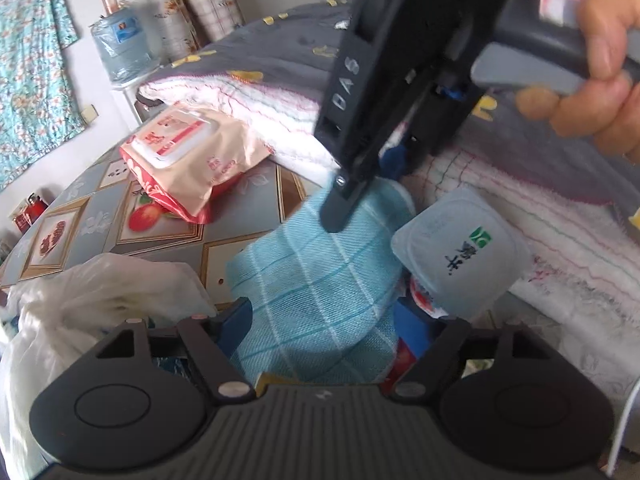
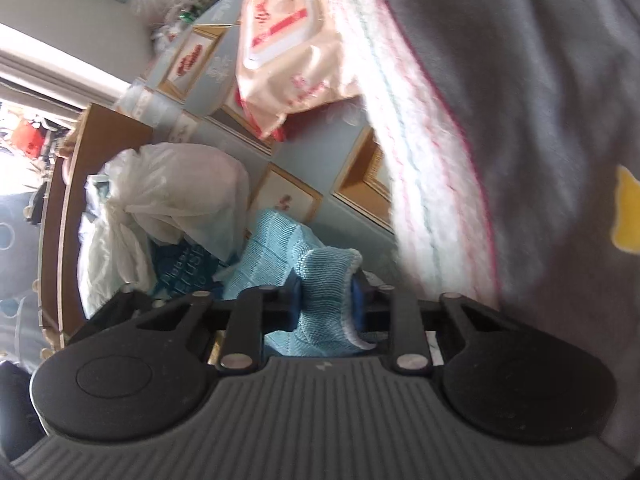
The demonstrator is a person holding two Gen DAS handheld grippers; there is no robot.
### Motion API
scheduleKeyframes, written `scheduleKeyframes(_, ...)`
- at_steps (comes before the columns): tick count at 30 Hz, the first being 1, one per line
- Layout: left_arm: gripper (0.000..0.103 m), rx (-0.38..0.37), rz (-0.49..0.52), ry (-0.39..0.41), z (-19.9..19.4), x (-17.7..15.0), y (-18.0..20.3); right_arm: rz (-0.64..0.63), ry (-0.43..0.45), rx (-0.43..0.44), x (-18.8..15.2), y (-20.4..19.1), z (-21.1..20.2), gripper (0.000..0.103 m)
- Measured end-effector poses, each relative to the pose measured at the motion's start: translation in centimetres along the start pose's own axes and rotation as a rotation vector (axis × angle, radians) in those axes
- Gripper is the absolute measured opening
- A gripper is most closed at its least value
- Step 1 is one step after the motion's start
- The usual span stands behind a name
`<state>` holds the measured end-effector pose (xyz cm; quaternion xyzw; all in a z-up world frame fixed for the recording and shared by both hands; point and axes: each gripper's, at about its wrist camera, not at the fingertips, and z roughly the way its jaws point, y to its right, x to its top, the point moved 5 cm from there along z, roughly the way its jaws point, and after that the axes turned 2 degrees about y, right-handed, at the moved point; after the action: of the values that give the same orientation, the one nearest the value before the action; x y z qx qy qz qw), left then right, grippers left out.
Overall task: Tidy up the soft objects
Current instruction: 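Pinch the light blue towel with the right gripper and lift it, then carry the light blue towel into the cardboard box and lower it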
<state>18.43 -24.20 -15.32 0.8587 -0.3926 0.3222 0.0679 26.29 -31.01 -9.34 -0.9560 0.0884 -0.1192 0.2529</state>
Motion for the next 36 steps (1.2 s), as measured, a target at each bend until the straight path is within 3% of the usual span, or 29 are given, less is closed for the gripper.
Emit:
scheduleKeyframes(5,0.073,0.003,-0.05,-0.049,1.8,-0.1,-1.4,-0.024,0.011,0.079,0.9,-1.6,-0.1,0.016)
scheduleKeyframes(8,0.06,-0.008,-0.094,-0.062,2.3,-0.1,-2.2,-0.034,0.012,0.102,1.2,-2.5,-0.1,0.015)
scheduleKeyframes(13,0.025,-0.006,-0.142,-0.05,2.1,0.4,-3.1,-0.032,0.026,0.135,1.3,-3.3,-0.6,0.015)
scheduleKeyframes(15,0.018,-0.003,-0.168,-0.04,1.5,0.7,-3.4,-0.032,0.041,0.146,1.4,-3.8,-1.2,0.015)
scheduleKeyframes(30,0.015,0.118,-0.3,0.229,-10.2,4.2,-6.2,-0.16,0.285,0.288,0.2,-12.2,-11.9,0.015)
scheduleKeyframes(36,0.015,0.201,-0.38,0.308,-16.5,3.6,-8.6,-0.239,0.31,0.387,-0.8,-18.2,-13.6,0.015)
